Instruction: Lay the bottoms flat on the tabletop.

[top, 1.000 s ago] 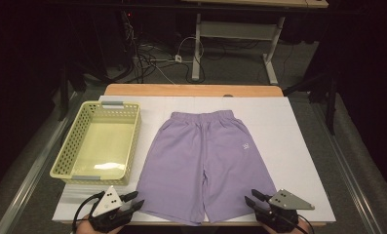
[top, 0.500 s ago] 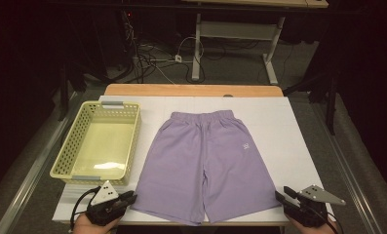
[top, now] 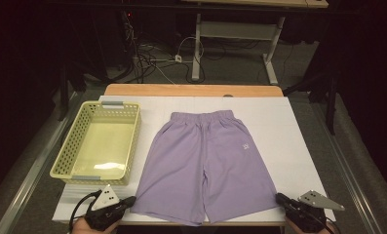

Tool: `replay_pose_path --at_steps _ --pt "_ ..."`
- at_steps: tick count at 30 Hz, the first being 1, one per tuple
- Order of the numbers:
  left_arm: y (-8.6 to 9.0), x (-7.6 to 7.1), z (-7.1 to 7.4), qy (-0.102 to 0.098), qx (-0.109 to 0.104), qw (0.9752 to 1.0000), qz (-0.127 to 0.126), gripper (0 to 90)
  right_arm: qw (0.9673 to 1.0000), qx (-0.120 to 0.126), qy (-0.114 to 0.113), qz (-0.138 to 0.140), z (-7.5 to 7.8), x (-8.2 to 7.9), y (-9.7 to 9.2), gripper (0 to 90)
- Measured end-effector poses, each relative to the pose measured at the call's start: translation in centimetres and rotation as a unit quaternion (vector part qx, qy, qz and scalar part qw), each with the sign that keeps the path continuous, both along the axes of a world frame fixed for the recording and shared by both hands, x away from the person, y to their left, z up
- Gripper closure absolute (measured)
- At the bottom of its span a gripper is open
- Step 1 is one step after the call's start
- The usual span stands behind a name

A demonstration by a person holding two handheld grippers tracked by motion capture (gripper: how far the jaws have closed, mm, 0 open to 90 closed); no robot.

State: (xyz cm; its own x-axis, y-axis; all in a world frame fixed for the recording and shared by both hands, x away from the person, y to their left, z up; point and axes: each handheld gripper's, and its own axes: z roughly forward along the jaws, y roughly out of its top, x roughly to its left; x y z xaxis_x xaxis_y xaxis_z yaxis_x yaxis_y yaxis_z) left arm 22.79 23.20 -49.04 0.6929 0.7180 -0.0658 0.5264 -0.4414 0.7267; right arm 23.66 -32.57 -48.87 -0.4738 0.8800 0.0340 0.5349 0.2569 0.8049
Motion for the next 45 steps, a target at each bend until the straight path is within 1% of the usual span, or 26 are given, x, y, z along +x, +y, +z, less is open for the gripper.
replay_pose_path --at_steps 2,5,9,11,12,14,16,18,20,22,23,24,26,28,29,30,32,34,35,36,38,40,41,43,44,45 --pt "-0.1 -0.1 0.0 -0.001 0.003 1.0 -0.003 87.2 1.0 0.003 0.001 -0.002 0.0 -0.3 -0.2 88.3" --pt "0.0 -0.3 0.1 0.0 0.007 1.0 -0.006 87.2 1.0 -0.004 -0.003 -0.003 0.1 -0.9 -0.6 88.8" --pt "0.4 -0.4 0.2 0.0 0.002 1.0 -0.005 87.1 0.9999 0.003 0.002 -0.011 0.2 -1.9 -1.3 88.8" --pt "0.3 -0.4 0.3 -0.003 0.0 1.0 -0.005 86.9 0.9999 0.005 0.001 -0.011 0.2 -2.0 -1.5 87.2" --pt "0.2 -0.4 0.3 -0.006 -0.005 1.0 -0.002 85.7 0.9999 0.006 0.0 -0.011 0.2 -2.0 -1.4 83.9" --pt "-0.1 -0.4 0.6 -0.012 -0.014 0.9998 -0.005 76.2 0.9999 0.012 -0.004 -0.007 0.5 -1.9 -1.0 77.3" --pt "-0.8 -0.5 1.0 -0.021 -0.023 0.9995 -0.007 69.7 0.9997 0.018 -0.014 -0.001 1.0 -2.0 -0.4 71.9" --pt "-2.1 -0.5 1.8 -0.023 -0.036 0.9988 -0.025 66.6 0.9994 0.025 -0.023 0.011 1.7 -1.8 0.7 70.7" --pt "-4.1 -0.4 2.6 -0.033 -0.024 0.9978 -0.052 63.0 0.9985 0.032 -0.034 0.029 2.7 -1.5 2.1 70.6" --pt "-6.4 -0.1 3.1 -0.037 -0.019 0.9964 -0.074 59.4 0.9974 0.026 -0.043 0.052 3.5 -1.0 4.1 70.4" --pt "-7.5 0.1 3.3 -0.039 -0.023 0.9957 -0.081 58.6 0.9967 0.02 -0.046 0.065 3.9 -0.8 5.1 70.3" --pt "-8.6 0.3 3.4 -0.039 -0.034 0.9948 -0.087 58.5 0.9959 0.014 -0.046 0.077 4.1 -0.5 6.2 70.3" --pt "-10.5 0.8 3.2 -0.04 -0.056 0.9931 -0.095 58.5 0.9938 0.019 -0.045 0.1 4.3 0.1 8.1 70.3" --pt "-12.5 1.1 2.5 -0.027 -0.067 0.9917 -0.106 58.5 0.9917 0.013 -0.049 0.118 4.2 0.4 9.8 70.4" --pt "-13.3 0.9 2.2 -0.023 -0.069 0.9904 -0.118 58.2 0.9908 0.017 -0.048 0.126 3.9 0.5 10.5 70.6" --pt "-13.9 0.6 1.8 -0.024 -0.063 0.9894 -0.129 55.2 0.9897 0.023 -0.045 0.134 3.5 0.4 11.2 70.7" --pt "-14.5 -0.4 1.1 -0.026 -0.05 0.9871 -0.15 54.9 0.9878 0.026 -0.04 0.148 2.5 0.0 12.4 71.6" --pt "-14.7 -1.3 0.4 -0.02 -0.046 0.9839 -0.172 49.3 0.9852 0.017 -0.027 0.168 1.6 -0.7 13.4 71.6" --pt "-14.9 -1.6 0.2 -0.021 -0.044 0.9817 -0.184 47.3 0.9836 0.01 -0.021 0.179 1.2 -1.1 13.9 71.5" --pt "-15.1 -2.0 0.1 -0.026 -0.036 0.9806 -0.191 45.7 0.9818 0.004 -0.018 0.189 0.9 -1.5 14.4 71.3" --pt "-15.6 -2.3 -0.2 -0.028 -0.023 0.9799 -0.196 45.7 0.9793 -0.003 -0.018 0.202 0.7 -1.9 15.1 70.0" --pt "-16.2 -2.4 -0.6 -0.023 -0.012 0.9792 -0.201 45.9 0.9783 -0.004 -0.019 0.206 0.7 -2.1 15.4 68.2" --pt "-16.3 -2.5 -0.6 -0.032 -0.01 0.9787 -0.203 46.5 0.9782 -0.001 -0.014 0.207 0.7 -2.2 15.5 67.2" --pt "-16.5 -2.8 -0.7 -0.045 -0.001 0.9775 -0.206 57.5 0.9772 -0.007 -0.011 0.212 0.5 -2.3 15.5 66.9" --pt "-16.6 -2.7 -0.7 -0.042 0.002 0.9775 -0.207 65.0 0.9772 -0.011 -0.011 0.212 0.5 -2.4 15.5 66.9" --pt "-16.7 -2.7 -0.9 -0.042 0.011 0.978 -0.204 70.0 0.9771 -0.013 -0.011 0.212 0.5 -2.5 15.5 66.9"
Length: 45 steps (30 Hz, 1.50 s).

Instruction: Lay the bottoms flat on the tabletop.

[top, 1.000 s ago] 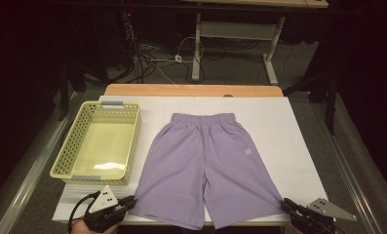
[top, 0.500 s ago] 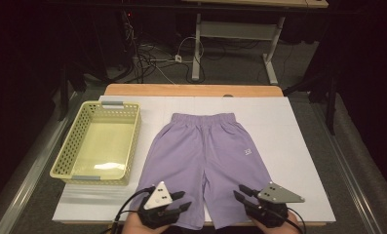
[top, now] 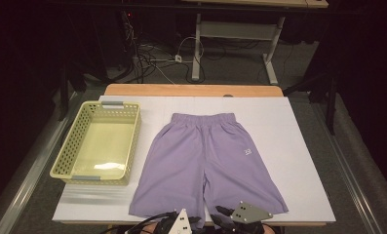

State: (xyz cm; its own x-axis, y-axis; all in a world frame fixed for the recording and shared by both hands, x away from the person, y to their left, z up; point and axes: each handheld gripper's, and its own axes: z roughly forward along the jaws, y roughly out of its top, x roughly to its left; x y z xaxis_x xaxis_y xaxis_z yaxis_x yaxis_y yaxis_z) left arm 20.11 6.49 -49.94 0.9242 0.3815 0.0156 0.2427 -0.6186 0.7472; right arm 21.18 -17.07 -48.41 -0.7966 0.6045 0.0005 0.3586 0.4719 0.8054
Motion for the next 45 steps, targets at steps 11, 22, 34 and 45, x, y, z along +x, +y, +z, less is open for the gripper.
replay_pose_path --at_steps 11,22,34,45 --pt "0.2 0.0 0.4 -0.001 -0.016 0.9998 -0.014 88.0 1.0 -0.001 -0.001 0.01 -0.2 0.0 -0.3 63.6" --pt "1.4 0.4 0.8 0.018 -0.04 0.999 -0.009 88.0 0.9982 -0.048 -0.016 0.031 -0.8 -0.7 0.2 82.3" --pt "0.7 -0.6 1.1 0.034 -0.055 0.9971 -0.039 87.9 0.9987 -0.007 -0.01 0.05 0.1 -1.2 0.5 89.0" --pt "2.0 0.3 1.7 0.038 -0.091 0.995 -0.019 69.3 0.9988 0.032 -0.005 0.036 0.7 -0.7 -0.5 68.6"
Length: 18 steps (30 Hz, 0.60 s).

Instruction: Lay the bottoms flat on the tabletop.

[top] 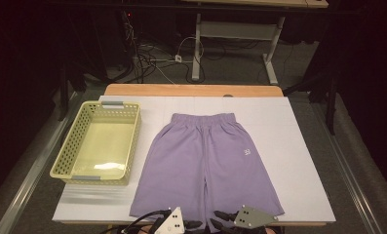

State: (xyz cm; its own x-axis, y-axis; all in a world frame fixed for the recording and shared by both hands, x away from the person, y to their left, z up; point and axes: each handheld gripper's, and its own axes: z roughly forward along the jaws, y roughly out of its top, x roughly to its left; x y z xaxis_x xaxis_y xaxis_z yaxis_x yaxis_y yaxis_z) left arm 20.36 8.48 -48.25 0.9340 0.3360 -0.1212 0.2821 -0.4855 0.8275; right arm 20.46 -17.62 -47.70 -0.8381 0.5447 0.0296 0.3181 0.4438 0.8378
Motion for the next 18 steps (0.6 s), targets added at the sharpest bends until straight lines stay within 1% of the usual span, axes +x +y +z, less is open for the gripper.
replay_pose_path --at_steps 2,4,6,8,10,12,16,18 --pt "0.7 0.5 0.2 -0.007 -0.01 0.9998 0.017 63.0 1.0 0.005 0.001 -0.008 0.1 0.2 -0.3 63.1" --pt "1.4 1.1 0.3 -0.013 -0.016 0.999 0.038 54.3 0.9998 0.01 -0.001 -0.018 0.0 0.5 -0.7 56.7" --pt "2.2 1.8 0.3 -0.012 -0.023 0.9979 0.058 46.3 0.9994 0.015 -0.002 -0.031 0.0 0.9 -1.1 50.1" --pt "2.9 2.4 0.3 -0.011 -0.024 0.9963 0.082 38.2 0.9987 0.016 -0.007 -0.048 -0.1 1.3 -1.5 43.9" --pt "3.5 3.1 0.3 -0.007 -0.018 0.9946 0.102 30.6 0.9979 0.016 -0.009 -0.063 -0.2 1.7 -2.0 38.4" --pt "4.1 3.5 0.4 -0.005 -0.018 0.9932 0.115 25.7 0.9963 0.015 -0.014 -0.083 -0.4 2.1 -2.5 33.6" --pt "4.9 4.1 0.8 -0.008 -0.015 0.9898 0.142 15.1 0.9923 0.027 -0.014 -0.12 -0.3 2.9 -3.9 20.8" --pt "5.2 4.3 0.9 -0.007 -0.014 0.9889 0.148 13.6 0.9906 0.03 -0.015 -0.133 -0.4 3.2 -4.4 15.3"
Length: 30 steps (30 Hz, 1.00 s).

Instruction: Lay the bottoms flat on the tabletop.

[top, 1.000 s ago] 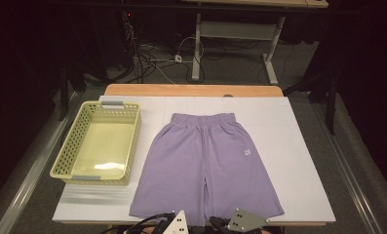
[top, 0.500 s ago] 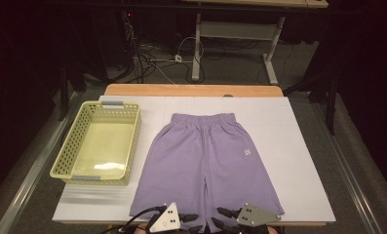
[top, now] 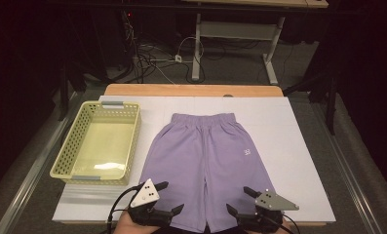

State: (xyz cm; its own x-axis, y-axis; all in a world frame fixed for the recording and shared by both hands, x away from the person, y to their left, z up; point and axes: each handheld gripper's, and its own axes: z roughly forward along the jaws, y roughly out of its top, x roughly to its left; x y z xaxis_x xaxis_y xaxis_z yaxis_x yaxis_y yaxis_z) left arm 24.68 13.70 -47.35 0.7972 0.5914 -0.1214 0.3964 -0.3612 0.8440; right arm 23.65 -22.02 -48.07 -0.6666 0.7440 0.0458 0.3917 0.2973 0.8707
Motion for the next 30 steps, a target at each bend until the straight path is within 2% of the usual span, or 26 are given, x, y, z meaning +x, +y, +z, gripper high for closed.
replay_pose_path --at_steps 2,5,9,14,24,28,30 --pt "0.1 0.3 0.1 0.006 0.003 1.0 0.007 4.5 1.0 0.004 -0.001 -0.005 0.0 0.1 -0.5 14.0" --pt "0.2 0.3 0.2 -0.002 -0.001 1.0 0.007 0.0 0.9999 0.013 -0.004 -0.009 0.1 0.2 -1.0 8.7" --pt "0.1 0.3 0.2 -0.005 0.004 1.0 0.007 0.0 0.9998 0.01 -0.007 -0.018 0.2 0.3 -1.1 0.2" --pt "0.4 0.5 0.0 0.002 0.006 0.9999 0.016 0.0 0.9997 0.007 -0.012 -0.02 0.1 0.4 -0.9 0.1" --pt "0.9 0.5 0.0 -0.007 0.014 0.9995 0.028 0.0 0.9995 0.012 -0.023 -0.02 0.6 1.1 0.5 0.1" --pt "1.8 0.0 -0.3 -0.01 0.023 0.9987 0.044 0.0 0.9995 0.009 -0.029 -0.009 0.8 1.8 1.3 0.1" --pt "2.3 -0.3 -0.5 -0.004 0.028 0.9981 0.055 0.0 0.9995 0.009 -0.029 -0.004 0.9 2.2 1.6 0.1"
